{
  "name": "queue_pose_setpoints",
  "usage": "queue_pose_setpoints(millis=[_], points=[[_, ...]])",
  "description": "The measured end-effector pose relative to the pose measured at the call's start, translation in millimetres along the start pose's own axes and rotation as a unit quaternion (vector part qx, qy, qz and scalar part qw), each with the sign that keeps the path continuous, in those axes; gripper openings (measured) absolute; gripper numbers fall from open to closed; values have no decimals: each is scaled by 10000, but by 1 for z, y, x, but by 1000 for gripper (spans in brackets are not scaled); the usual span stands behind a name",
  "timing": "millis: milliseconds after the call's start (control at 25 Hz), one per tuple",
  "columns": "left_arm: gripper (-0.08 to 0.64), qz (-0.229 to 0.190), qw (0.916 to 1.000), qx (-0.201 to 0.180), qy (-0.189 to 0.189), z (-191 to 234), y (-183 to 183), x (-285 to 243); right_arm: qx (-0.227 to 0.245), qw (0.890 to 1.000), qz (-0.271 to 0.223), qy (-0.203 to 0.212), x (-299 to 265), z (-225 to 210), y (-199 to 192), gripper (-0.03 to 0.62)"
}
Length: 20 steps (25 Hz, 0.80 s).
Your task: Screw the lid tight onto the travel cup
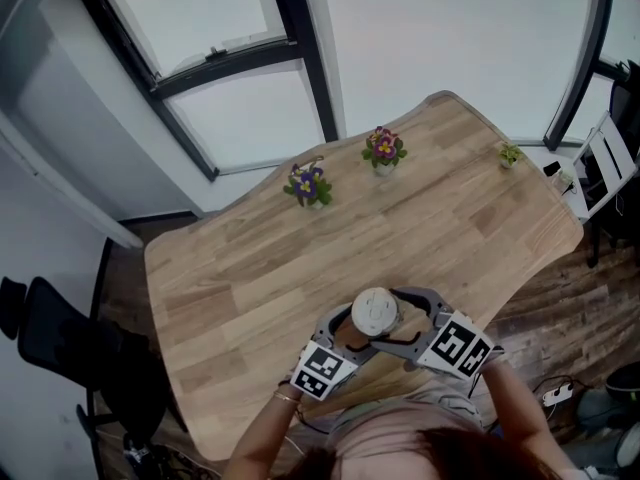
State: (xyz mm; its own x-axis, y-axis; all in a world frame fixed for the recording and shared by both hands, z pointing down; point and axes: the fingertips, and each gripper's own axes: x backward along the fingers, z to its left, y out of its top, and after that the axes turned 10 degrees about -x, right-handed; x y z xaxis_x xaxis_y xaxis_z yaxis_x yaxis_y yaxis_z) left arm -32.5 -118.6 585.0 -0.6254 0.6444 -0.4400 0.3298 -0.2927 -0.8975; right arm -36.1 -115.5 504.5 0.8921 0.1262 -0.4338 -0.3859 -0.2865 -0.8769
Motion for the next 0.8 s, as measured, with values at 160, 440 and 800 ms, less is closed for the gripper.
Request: queue_pose_setpoints(millis=[160, 440, 800], points=[[371, 53, 9995, -252, -205, -2, 1, -7, 108, 9995, 132, 259, -2, -1, -1, 364], [371, 57, 9977, -576, -353, -3, 6, -15, 201, 9965, 146, 803, -6, 1, 2, 371], [371, 192, 9959, -788, -402, 0, 6, -18, 275, 9954, -53, 911, -7, -9, 2, 370]])
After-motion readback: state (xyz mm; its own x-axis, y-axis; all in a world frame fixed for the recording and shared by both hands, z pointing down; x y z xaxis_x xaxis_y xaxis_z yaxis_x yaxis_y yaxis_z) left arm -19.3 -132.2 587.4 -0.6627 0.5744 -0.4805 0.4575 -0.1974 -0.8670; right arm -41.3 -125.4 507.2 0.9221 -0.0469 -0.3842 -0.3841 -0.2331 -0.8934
